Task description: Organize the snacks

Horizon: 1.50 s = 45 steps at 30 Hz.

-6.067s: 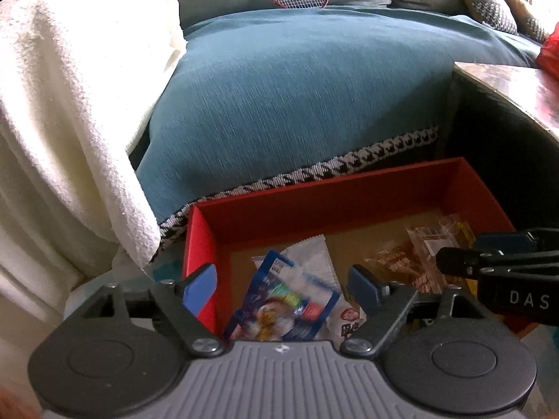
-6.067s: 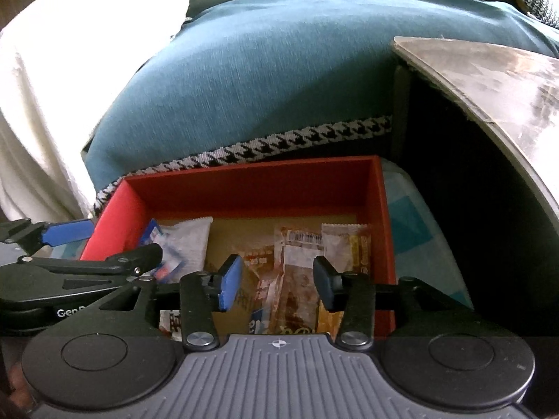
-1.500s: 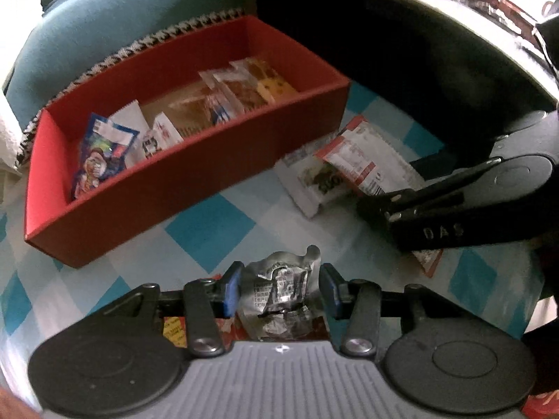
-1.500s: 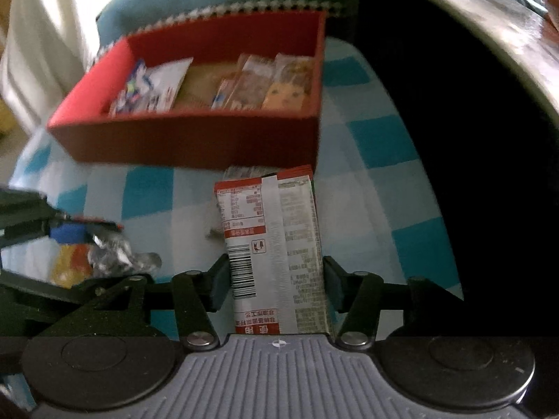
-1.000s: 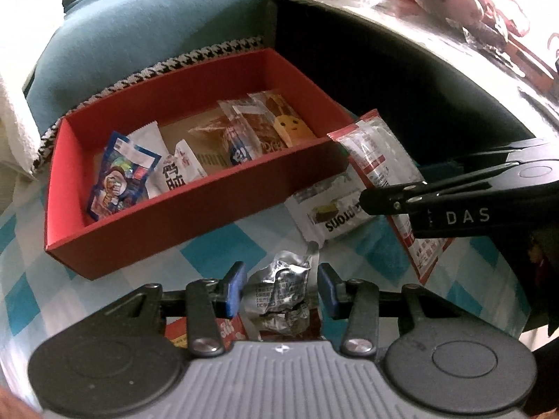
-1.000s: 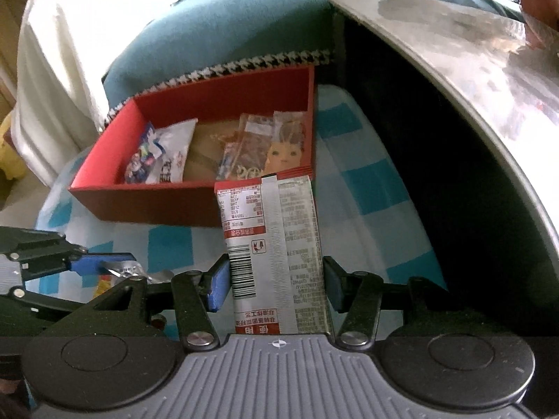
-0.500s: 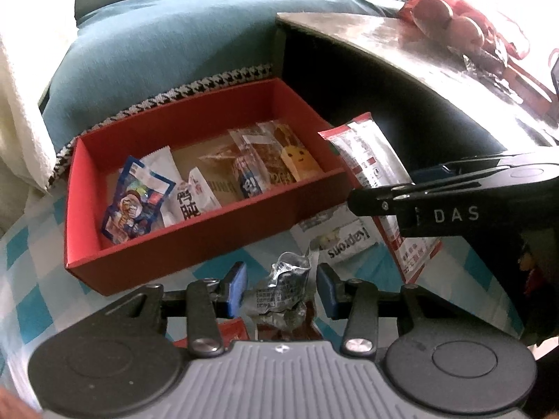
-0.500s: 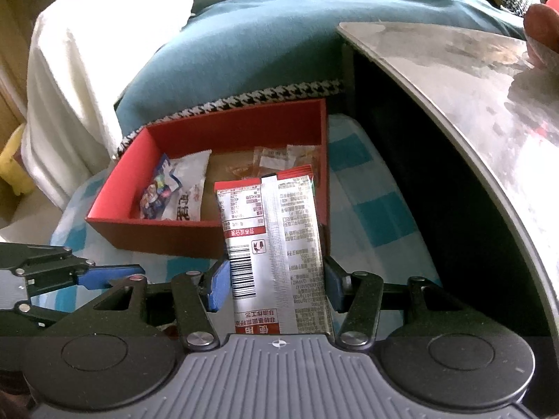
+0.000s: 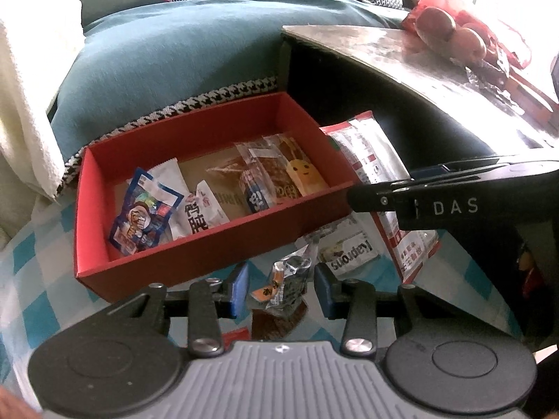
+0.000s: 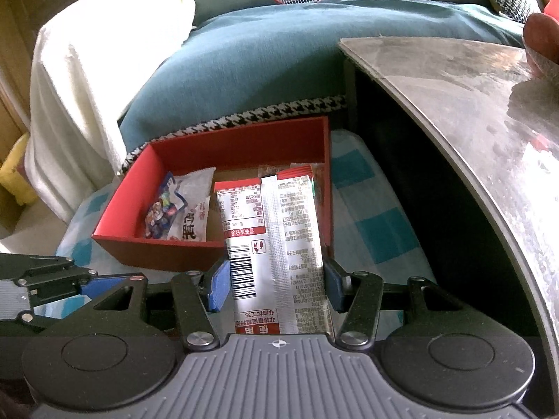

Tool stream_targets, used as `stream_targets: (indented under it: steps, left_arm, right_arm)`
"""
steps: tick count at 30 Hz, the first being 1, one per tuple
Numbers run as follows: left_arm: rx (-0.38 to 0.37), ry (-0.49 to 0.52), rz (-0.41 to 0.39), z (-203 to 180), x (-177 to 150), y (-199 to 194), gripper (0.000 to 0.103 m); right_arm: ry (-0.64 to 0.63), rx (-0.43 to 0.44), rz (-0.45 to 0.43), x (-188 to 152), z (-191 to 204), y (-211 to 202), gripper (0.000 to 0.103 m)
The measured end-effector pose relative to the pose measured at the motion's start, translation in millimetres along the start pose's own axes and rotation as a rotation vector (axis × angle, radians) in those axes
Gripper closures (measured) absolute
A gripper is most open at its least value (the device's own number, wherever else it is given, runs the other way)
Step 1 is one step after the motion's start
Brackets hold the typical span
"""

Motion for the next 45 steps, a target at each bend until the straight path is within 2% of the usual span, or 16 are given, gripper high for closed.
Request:
stream_targets:
  steps: [7,9,14,18,22,23,26,27,28,30,31,34,37,41,44,45]
  left_arm:
    - [0.009,-0.018,-0.028,6.4,5.7,-7.0,0.069]
    - [0.010,-0.024,-0.039,8.8,7.9,-9.6,0.080]
    - [0.027,-0.035,-0.062,15.4,14.6,-16.6,0.081]
    - [0.003,-0.043,-0.039,14.2,10.2,-12.0,0.080]
    - [-0.014,-0.065,0.034,10.9,-3.1,10.4,0.079]
    - [-0.022,-0.071,0.055,10.8,-7.0,16.5,0.076]
    - [-0.048,-0.076,0.089,10.6,-14.5,29.3,0.055]
    - [-0.058,-0.054,0.096,9.1,-15.5,32.8,0.041]
    - [-0.045,-0.050,0.099,10.1,-16.6,35.2,0.031]
    - [-0.003,-0.096,0.120,19.1,-21.2,40.2,0.028]
    - [0.002,-0.152,0.145,26.3,-25.2,44.3,0.028]
    - [-0.023,-0.383,0.221,42.9,-39.3,57.1,0.028]
    - [-0.011,-0.587,0.237,46.2,-49.5,69.1,0.029]
    - [0.114,-0.578,0.257,38.2,-42.0,77.4,0.024]
    - [0.199,-0.503,0.278,34.4,-31.4,88.7,0.022]
    - [0.230,-0.465,0.288,31.9,-29.5,91.3,0.025]
  right_arm:
    - [0.002,0.016,-0.028,8.4,6.6,-4.9,0.041]
    - [0.003,0.017,-0.030,9.8,7.8,-4.8,0.041]
    - [-0.006,0.023,-0.031,10.2,13.2,-4.0,0.041]
    - [-0.004,0.024,-0.023,9.5,14.7,-1.6,0.041]
    - [0.000,0.017,-0.007,6.3,12.8,2.0,0.041]
    - [0.002,0.017,-0.002,5.5,12.0,2.4,0.041]
    - [0.011,0.017,0.003,4.4,8.1,2.0,0.041]
    - [0.014,0.021,0.005,3.9,7.1,1.6,0.041]
    - [0.015,0.023,0.007,3.0,5.6,0.9,0.041]
    - [0.015,0.025,0.011,0.7,3.7,0.2,0.041]
    - [0.015,0.029,0.017,-0.9,3.5,0.9,0.041]
    - [0.012,0.043,0.032,-4.0,4.6,3.5,0.041]
    - [0.013,0.059,0.036,-4.0,5.5,2.3,0.041]
    - [0.027,0.075,0.020,-0.8,0.8,-7.3,0.040]
    - [0.036,0.077,0.007,0.8,-4.8,-13.1,0.041]
    - [0.040,0.076,0.000,1.8,-7.1,-15.3,0.041]
Point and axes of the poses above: each gripper's, at about its wrist camera, not at the fingertips, and y roughly the way its jaws point, z to its left, x to its top, the point moved 9 cm from there along y, roughly the way its jaws point, and after that the axes turned 13 degrees about y, right-handed, at the moved point
